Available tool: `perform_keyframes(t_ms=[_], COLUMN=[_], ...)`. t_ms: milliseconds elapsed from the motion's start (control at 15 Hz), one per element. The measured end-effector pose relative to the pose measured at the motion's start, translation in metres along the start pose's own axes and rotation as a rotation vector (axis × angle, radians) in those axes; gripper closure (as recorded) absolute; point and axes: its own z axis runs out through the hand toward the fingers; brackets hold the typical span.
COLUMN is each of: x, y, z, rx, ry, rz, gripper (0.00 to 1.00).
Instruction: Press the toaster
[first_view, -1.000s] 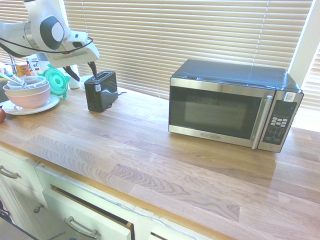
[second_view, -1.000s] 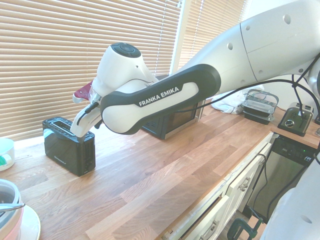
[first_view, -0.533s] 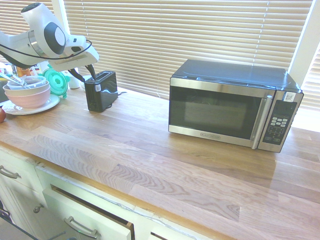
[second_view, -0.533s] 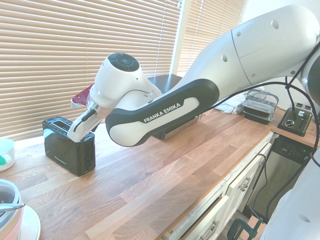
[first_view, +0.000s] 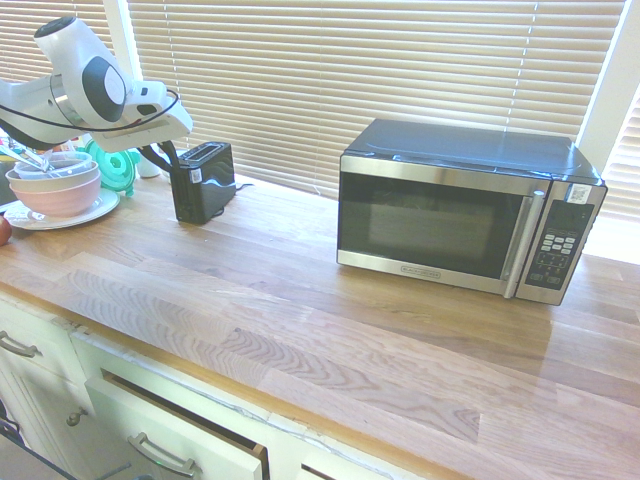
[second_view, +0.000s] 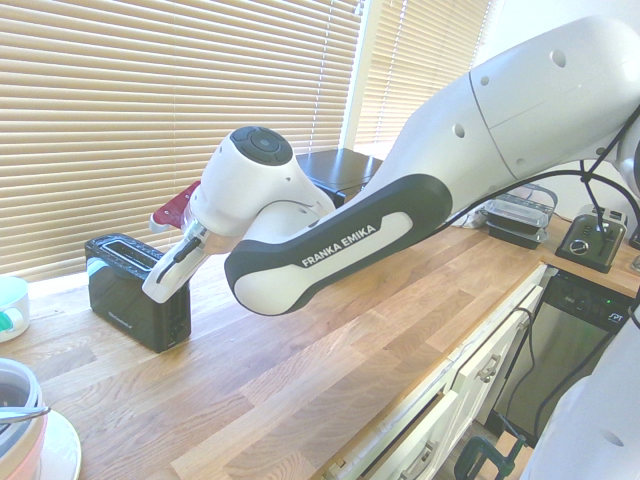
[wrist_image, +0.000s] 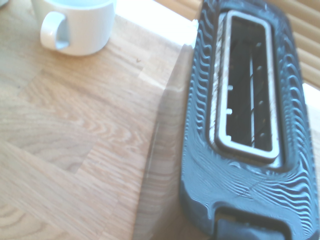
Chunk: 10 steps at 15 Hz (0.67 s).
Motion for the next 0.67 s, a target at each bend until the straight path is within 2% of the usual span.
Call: perform_keyframes(t_ms=[667], x=[-0.006], y=[0.012], z=[-0.038], rx=[0.01], ry=[0.045], rz=[-0.021], gripper=[1.0])
